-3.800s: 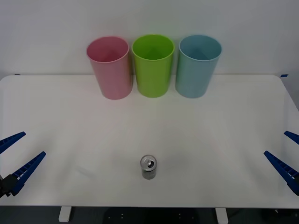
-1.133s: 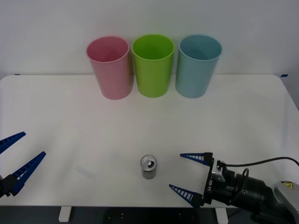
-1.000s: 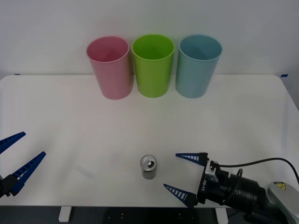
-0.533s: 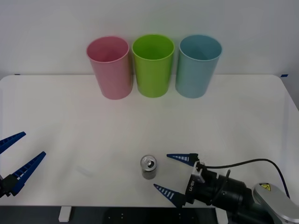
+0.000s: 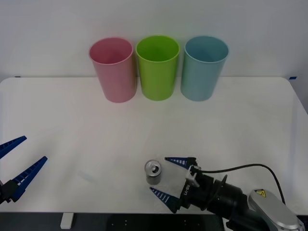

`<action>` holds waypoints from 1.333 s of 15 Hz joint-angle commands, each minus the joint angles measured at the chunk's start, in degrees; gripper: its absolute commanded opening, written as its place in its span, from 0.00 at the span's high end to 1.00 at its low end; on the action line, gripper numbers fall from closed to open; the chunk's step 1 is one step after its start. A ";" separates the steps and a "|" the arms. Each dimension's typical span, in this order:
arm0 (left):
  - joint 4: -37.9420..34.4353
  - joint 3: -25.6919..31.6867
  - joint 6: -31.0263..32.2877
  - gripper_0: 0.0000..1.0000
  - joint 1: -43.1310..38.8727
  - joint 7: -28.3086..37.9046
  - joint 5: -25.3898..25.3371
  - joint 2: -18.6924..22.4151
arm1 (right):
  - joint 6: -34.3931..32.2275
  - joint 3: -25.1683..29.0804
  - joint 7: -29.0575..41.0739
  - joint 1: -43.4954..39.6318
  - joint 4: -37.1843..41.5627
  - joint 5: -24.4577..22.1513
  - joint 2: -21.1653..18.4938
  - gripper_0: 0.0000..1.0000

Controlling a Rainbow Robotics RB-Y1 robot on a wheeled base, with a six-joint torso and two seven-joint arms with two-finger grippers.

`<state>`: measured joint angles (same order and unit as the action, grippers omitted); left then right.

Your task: Grasp the object on the table and drop it into the matching bin: aluminum can to the light blue bin, PET bottle to the pink bin.

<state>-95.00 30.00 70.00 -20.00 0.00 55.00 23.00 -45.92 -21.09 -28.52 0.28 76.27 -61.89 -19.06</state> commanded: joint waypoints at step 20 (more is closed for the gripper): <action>0.00 0.00 0.00 0.00 0.00 0.00 0.00 0.00 | 10.23 -4.84 -1.54 2.35 0.02 -0.08 2.54 1.00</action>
<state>-95.00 30.00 70.00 -20.00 0.00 55.00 23.00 -35.68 -26.00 -30.13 2.64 76.26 -61.97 -16.45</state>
